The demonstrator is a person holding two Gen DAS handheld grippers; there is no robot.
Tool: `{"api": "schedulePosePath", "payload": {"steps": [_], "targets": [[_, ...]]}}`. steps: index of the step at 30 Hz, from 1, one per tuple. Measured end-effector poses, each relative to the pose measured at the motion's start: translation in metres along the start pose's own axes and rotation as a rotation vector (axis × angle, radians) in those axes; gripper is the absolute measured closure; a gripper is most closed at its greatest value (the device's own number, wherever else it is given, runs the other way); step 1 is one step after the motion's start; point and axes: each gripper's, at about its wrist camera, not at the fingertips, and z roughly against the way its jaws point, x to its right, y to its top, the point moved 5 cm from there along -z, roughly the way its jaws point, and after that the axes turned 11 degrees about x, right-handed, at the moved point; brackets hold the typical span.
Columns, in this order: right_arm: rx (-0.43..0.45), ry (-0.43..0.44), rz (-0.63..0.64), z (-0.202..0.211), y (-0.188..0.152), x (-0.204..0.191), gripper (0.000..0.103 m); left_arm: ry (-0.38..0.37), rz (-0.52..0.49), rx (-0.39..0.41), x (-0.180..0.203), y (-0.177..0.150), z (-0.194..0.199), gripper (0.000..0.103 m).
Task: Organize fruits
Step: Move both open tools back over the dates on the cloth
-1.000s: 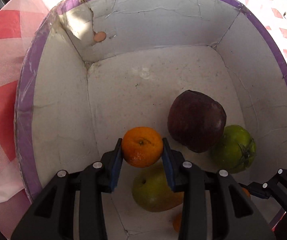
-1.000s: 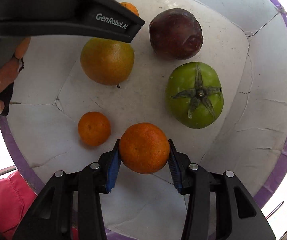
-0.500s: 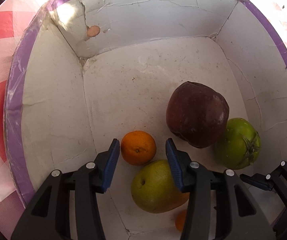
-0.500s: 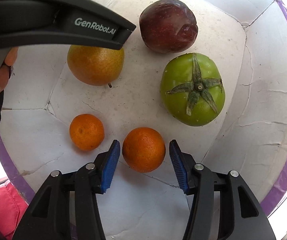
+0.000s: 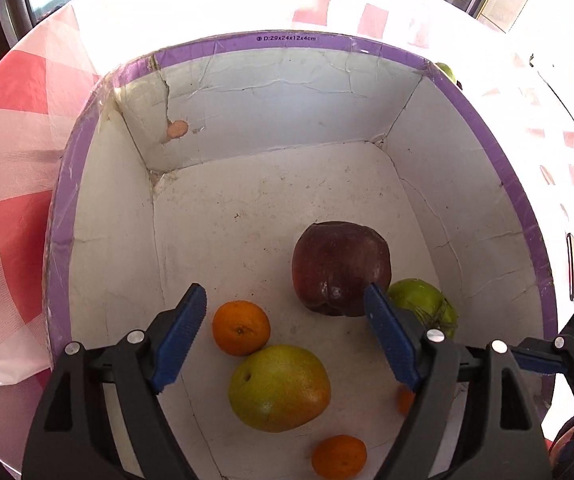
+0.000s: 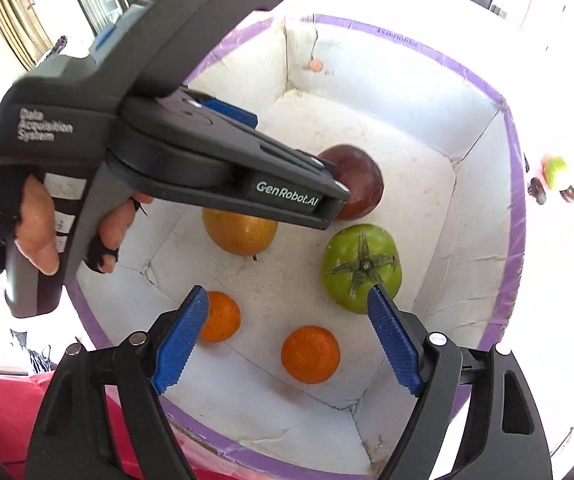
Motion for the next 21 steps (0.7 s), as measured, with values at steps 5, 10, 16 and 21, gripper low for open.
{"api": "schedulePosePath", "payload": {"steps": [5,10,16,21], "targets": [[0.248,-0.056,-0.072,0.047,0.011,0.040,0.016,0.156,0.017,0.115,-0.004,0.018,0.022,0.007],[0.378,-0.158,-0.295,0.074,0.007,0.117,0.016,0.395,-0.072,0.261,0.014,0.044,0.045,0.002],[0.340,-0.290,-0.476,0.059,-0.024,0.212,0.016,0.346,-0.037,0.297,0.061,0.075,0.041,0.002],[0.255,-0.320,-0.596,0.030,-0.072,0.267,0.016,0.232,0.061,0.348,0.113,0.098,0.040,0.002]]}}
